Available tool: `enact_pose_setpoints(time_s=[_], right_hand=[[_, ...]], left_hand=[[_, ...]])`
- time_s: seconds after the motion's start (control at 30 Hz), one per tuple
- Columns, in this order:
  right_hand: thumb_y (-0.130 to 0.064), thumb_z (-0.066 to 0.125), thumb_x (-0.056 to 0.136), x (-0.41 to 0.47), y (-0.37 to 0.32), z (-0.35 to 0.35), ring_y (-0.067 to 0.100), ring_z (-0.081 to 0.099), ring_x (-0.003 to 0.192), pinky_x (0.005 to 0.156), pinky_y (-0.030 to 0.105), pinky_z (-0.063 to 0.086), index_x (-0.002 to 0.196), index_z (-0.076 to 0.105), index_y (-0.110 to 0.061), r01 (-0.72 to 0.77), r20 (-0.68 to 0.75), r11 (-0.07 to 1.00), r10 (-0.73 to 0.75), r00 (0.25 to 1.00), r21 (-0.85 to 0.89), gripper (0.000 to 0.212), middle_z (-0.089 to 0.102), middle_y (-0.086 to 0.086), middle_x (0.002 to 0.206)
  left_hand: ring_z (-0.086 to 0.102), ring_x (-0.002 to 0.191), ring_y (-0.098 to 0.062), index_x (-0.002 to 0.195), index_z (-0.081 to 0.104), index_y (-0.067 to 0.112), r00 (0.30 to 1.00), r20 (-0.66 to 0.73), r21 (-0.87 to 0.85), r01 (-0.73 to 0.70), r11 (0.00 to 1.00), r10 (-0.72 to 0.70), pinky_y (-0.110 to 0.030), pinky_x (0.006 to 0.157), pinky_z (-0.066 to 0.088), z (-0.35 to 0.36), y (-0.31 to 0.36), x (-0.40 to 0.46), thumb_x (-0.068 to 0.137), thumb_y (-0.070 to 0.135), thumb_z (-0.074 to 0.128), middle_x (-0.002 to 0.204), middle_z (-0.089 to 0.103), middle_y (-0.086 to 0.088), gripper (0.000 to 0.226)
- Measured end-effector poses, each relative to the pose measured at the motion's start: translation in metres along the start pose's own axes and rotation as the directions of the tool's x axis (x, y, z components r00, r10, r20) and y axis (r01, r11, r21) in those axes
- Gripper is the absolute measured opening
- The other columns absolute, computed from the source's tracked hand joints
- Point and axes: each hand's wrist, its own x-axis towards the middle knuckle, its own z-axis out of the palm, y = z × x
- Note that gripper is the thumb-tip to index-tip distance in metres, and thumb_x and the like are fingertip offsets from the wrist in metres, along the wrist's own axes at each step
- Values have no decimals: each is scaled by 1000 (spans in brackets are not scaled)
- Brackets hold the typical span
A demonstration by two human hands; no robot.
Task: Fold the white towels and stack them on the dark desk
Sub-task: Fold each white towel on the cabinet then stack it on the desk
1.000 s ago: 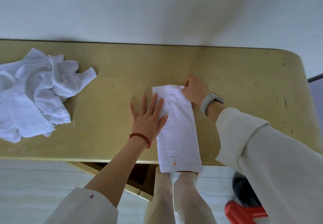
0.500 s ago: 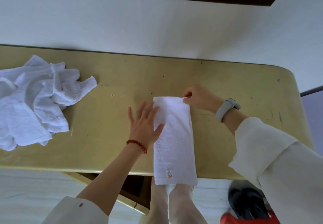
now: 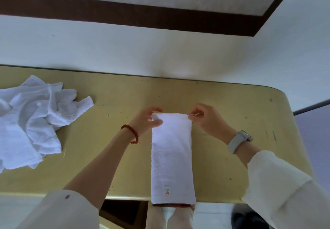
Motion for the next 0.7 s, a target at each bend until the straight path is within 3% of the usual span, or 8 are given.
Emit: enact_pose_setpoints(time_s=[0.17, 0.33, 0.53, 0.7], right_hand=[[-10, 63, 83, 0, 12, 3, 10, 62, 77, 71, 17, 44, 70, 55, -27, -29, -45, 995, 33, 998, 92, 23, 64, -5, 77], [-9, 63, 83, 7, 17, 4, 5, 56, 71, 66, 13, 42, 74, 57, -19, -106, 25, 991, 105, 994, 79, 15, 60, -8, 74], [-11, 63, 82, 17, 15, 3, 12, 54, 71, 63, 16, 42, 78, 62, -13, -169, 39, 985, 168, 985, 22, 5, 60, -4, 74], [-11, 62, 84, 21, 10, 4, 4, 54, 70, 65, 12, 41, 80, 65, -12, -190, 135, 981, 181, 974, 51, 5, 61, -7, 73]], left_hand=[[49, 82, -19, 85, 46, 43, 998, -13, 29, -58, 998, 58, -34, 81, 46, 2, 1, -3, 84, 14, 57, 101, 52, -13, 31], [48, 74, -13, 75, 47, 32, 999, -15, 92, -35, 995, 36, -19, 64, 39, 2, 2, -2, 85, 4, 53, 82, 52, 9, 31], [59, 91, -19, 77, 56, 28, 997, -73, 114, -14, 993, 22, -23, 76, 45, -1, 5, -1, 82, 5, 59, 93, 64, -5, 23], [51, 62, 9, 71, 60, 24, 996, -78, 58, -44, 997, 48, -3, 59, 36, -6, 12, -4, 82, -6, 52, 71, 58, 11, 33]])
